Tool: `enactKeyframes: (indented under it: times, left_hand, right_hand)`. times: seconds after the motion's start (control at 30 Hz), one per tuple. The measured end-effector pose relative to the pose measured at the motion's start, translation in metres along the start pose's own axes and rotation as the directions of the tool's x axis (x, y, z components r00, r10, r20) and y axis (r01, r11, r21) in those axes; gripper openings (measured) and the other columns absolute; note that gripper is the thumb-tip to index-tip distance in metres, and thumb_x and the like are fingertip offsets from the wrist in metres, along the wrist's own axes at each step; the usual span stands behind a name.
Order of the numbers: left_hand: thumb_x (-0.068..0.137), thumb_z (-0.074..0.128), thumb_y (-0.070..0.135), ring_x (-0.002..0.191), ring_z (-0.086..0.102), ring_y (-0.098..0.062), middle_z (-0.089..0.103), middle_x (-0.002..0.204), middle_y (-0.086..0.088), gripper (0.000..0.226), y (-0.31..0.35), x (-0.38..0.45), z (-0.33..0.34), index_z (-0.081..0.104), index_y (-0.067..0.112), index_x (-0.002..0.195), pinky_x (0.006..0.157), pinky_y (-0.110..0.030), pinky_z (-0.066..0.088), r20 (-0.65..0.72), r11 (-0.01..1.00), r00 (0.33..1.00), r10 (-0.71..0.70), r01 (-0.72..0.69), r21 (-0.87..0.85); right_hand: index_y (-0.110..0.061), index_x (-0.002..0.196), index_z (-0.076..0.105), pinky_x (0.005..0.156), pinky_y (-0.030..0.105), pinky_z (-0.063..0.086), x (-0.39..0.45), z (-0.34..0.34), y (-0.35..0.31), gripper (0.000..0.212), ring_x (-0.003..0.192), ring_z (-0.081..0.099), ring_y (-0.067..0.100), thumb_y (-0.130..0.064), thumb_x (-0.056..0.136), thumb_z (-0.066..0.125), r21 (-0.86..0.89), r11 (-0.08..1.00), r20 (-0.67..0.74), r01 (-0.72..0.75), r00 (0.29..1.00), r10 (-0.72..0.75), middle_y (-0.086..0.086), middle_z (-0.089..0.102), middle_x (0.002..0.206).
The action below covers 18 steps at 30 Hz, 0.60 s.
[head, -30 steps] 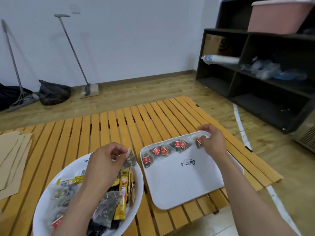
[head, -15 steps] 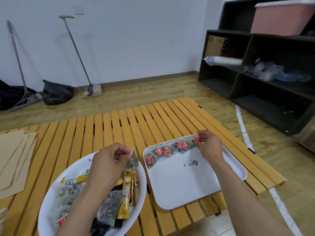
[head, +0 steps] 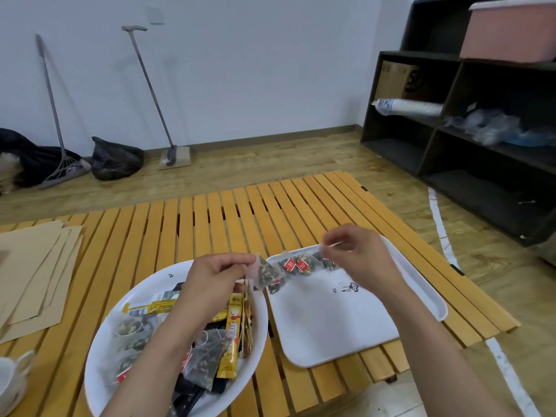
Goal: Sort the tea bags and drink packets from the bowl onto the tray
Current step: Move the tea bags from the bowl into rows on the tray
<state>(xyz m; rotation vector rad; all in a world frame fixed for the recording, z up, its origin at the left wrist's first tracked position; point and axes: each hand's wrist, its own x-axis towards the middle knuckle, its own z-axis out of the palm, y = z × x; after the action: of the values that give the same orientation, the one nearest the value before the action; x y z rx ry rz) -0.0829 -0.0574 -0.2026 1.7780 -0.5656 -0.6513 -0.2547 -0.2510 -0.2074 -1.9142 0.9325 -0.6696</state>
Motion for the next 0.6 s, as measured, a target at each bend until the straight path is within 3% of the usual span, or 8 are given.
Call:
enactKeyframes:
  times: [0.07,0.1,0.2,0.27,0.43,0.53,0.6]
  left_hand:
    - [0.095,0.06,-0.002,0.088,0.075,-0.021,0.081,0.097,-0.002,0.028,0.001,-0.001,0.001,0.08,0.017,0.103,0.075,-0.026,0.061,0.061,0.998,0.998,-0.025,0.029,-0.063]
    - [0.093,0.064,-0.003,0.092,0.076,-0.024,0.081,0.098,-0.002,0.028,0.001,-0.002,0.001,0.079,0.016,0.106,0.076,-0.026,0.062,0.086,0.997,0.996,-0.014,0.02,-0.07]
    - [0.085,0.079,0.007,0.088,0.077,-0.025,0.081,0.092,-0.003,0.018,0.0,-0.005,0.001,0.081,0.016,0.101,0.074,-0.024,0.062,0.095,0.998,0.994,0.046,-0.041,-0.054]
    - [0.085,0.08,0.016,0.074,0.074,-0.019,0.08,0.08,0.0,0.007,-0.001,-0.005,0.001,0.083,0.019,0.091,0.063,-0.018,0.057,0.048,0.995,0.994,0.101,-0.102,0.016]
    - [0.095,0.068,0.03,0.042,0.048,-0.001,0.07,0.072,0.005,0.013,-0.004,-0.003,0.004,0.076,0.023,0.088,0.044,-0.018,0.041,0.045,0.979,0.992,0.116,-0.122,0.164]
    - [0.1,0.062,0.029,0.051,0.056,0.0,0.075,0.077,0.0,0.016,-0.004,-0.003,0.006,0.073,0.018,0.095,0.048,-0.014,0.041,0.086,0.987,0.993,0.085,-0.096,0.13]
    - [0.1,0.062,0.029,0.061,0.061,-0.005,0.076,0.076,-0.003,0.017,-0.005,-0.002,0.008,0.072,0.017,0.095,0.052,-0.019,0.042,0.092,0.993,0.994,0.064,-0.073,0.092]
  right_hand:
    - [-0.03,0.106,0.071,0.069,0.019,0.057,-0.019,0.019,-0.015,0.044,0.094,0.07,-0.001,-0.031,0.068,0.092,-0.015,0.998,0.33,0.068,0.942,-0.059,-0.012,0.074,0.102]
    - [-0.032,0.108,0.069,0.075,0.022,0.058,-0.025,0.03,-0.018,0.048,0.096,0.069,-0.002,-0.033,0.066,0.093,-0.036,0.993,0.403,0.112,0.911,-0.088,-0.013,0.073,0.104]
    - [-0.019,0.104,0.069,0.069,0.02,0.056,-0.027,0.051,-0.019,0.029,0.084,0.07,0.002,-0.018,0.08,0.084,0.032,0.987,0.373,0.159,0.914,-0.159,-0.006,0.074,0.098]
    - [-0.01,0.101,0.07,0.066,0.025,0.055,-0.024,0.052,-0.022,0.01,0.077,0.071,0.008,-0.011,0.091,0.072,0.141,0.987,0.353,0.073,0.928,-0.119,0.006,0.076,0.092]
    - [-0.005,0.107,0.07,0.071,0.031,0.054,-0.024,0.043,-0.02,0.015,0.076,0.07,0.017,-0.014,0.1,0.061,0.294,0.942,0.461,-0.163,0.887,0.01,0.017,0.076,0.093]
    - [-0.003,0.111,0.069,0.073,0.032,0.054,-0.023,0.044,-0.02,0.019,0.079,0.069,0.018,-0.015,0.102,0.058,0.306,0.928,0.488,-0.212,0.872,0.039,0.019,0.075,0.096]
    - [-0.003,0.111,0.07,0.074,0.032,0.053,-0.022,0.042,-0.02,0.022,0.08,0.07,0.018,-0.017,0.103,0.055,0.306,0.927,0.489,-0.216,0.871,0.042,0.017,0.076,0.097]
